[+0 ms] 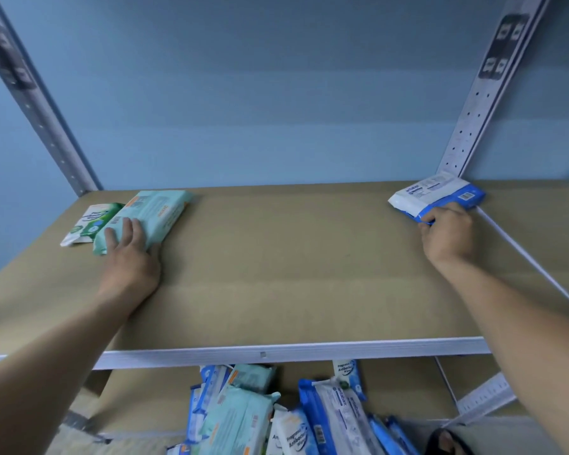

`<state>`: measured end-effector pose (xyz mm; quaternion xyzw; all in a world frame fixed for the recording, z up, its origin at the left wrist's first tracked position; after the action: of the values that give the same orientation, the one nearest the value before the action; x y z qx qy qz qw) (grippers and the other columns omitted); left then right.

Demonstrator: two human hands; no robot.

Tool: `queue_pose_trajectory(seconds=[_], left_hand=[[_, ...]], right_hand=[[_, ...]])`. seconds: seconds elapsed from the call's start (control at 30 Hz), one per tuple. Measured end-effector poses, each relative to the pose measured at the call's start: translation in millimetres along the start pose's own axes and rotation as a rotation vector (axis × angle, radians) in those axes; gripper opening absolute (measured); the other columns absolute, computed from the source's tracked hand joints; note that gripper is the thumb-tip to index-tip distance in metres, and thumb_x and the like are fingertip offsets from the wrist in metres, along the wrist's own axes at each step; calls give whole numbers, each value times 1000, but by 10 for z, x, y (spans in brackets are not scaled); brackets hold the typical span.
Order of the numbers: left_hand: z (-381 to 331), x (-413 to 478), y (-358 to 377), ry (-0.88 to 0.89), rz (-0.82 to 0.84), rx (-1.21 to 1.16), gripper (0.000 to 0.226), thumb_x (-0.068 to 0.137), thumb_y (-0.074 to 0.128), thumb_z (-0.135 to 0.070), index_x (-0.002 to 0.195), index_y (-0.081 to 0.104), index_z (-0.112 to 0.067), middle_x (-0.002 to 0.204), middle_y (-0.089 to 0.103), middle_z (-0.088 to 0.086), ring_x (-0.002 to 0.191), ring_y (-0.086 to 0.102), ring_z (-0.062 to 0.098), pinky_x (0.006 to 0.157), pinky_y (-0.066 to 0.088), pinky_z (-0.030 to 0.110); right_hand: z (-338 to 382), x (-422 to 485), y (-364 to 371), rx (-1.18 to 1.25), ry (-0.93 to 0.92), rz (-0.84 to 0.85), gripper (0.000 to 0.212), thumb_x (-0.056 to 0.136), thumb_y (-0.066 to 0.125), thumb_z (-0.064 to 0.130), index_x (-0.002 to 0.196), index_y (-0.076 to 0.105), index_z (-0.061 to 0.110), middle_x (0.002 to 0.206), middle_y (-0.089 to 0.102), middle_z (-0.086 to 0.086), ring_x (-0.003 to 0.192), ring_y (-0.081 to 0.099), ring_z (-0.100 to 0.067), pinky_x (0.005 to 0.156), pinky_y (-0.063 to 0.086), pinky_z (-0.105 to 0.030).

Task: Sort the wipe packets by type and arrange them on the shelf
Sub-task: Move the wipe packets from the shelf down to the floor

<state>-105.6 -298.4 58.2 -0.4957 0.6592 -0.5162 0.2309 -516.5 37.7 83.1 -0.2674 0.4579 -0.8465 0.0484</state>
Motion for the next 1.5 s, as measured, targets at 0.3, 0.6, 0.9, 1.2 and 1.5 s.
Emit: queue_pose_trajectory(seconds=[0.3,0.6,0.9,1.2,1.5], left_hand=[[-73,-86,-91,77,-45,81,31,102,36,-13,133,39,-8,144,42,5,128,30,44,89,43,55],[-204,-541,-187,103,-41,203,37,102,37,-21,139,40,-19,152,41,-2,148,20,32,114,21,57],[-294,-1065,-276,235,-59,183,46,98,28,-32,137,49,-23,146,53,-3,150,26,31,115,26,54],[-413,-1037,-400,243,-36,67,70,93,24,-67,139,53,-23,154,45,2,143,37,29,113,30,47],[-596,-411,-301,24,260,167,85,82,48,-79,152,24,-36,164,18,1,143,28,35,113,23,52]], right_hand=[[69,-225,23,101,-30,-2,13,82,65,-6,76,71,5,104,59,-16,77,52,-31,69,37,-29],[381,-897,-148,267,-246,129,11,78,76,-1,76,72,9,97,59,0,76,55,-15,70,36,-22],[330,-1447,-591,357,-415,270,17,81,77,5,76,69,19,103,63,9,87,62,-5,82,47,-22],[554,-1322,-640,264,-235,229,26,92,61,32,115,64,19,120,58,0,99,58,-18,86,45,-34],[1137,-1062,-57,-94,-11,573,83,80,38,78,145,31,27,159,16,-14,135,30,-41,107,36,-48]])
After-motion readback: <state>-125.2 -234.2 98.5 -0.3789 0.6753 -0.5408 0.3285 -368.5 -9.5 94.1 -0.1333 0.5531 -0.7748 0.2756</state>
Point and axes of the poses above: each hand's wrist, its own x-axis towards the middle knuckle, its own y-axis out of the palm, z = x × y, the point moved 2 cm from there along x, towards the middle knuckle
